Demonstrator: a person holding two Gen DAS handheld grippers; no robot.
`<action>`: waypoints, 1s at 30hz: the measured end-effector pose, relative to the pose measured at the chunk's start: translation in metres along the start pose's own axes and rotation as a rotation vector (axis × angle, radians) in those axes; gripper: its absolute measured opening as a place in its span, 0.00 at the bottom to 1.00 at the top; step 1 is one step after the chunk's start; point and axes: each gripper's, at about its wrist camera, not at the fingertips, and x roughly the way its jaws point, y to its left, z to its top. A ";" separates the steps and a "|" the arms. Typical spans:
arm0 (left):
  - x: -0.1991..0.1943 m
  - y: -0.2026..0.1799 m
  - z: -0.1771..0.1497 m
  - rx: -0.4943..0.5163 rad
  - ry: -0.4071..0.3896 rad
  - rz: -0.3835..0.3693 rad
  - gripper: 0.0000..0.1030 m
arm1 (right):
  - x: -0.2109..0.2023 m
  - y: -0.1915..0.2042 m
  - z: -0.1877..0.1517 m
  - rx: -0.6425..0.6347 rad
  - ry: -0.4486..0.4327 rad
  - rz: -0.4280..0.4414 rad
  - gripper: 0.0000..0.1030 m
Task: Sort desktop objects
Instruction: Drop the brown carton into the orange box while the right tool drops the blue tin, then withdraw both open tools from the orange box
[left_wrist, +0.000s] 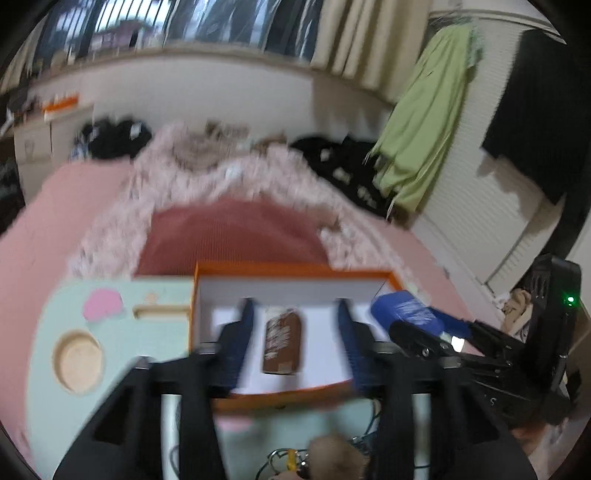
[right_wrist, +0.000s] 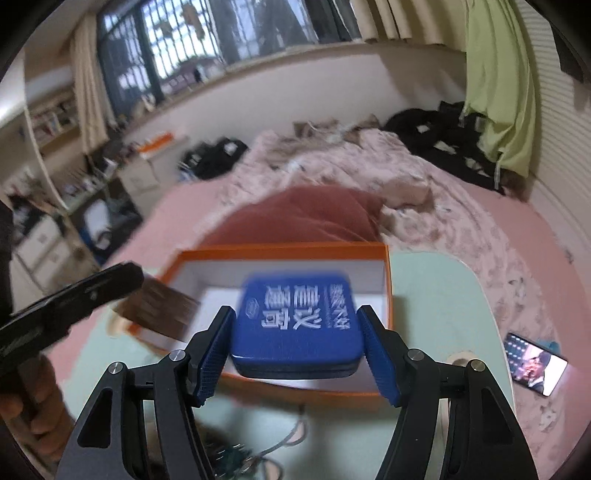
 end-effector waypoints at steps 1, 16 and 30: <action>0.007 0.007 -0.006 -0.026 0.025 -0.004 0.58 | 0.008 0.002 -0.003 -0.013 0.021 -0.022 0.69; 0.005 0.006 -0.040 0.082 0.098 0.066 0.65 | -0.005 0.003 -0.034 -0.058 0.025 -0.017 0.73; -0.107 -0.019 -0.132 0.271 0.065 0.126 0.75 | -0.101 -0.002 -0.142 -0.162 0.014 -0.036 0.91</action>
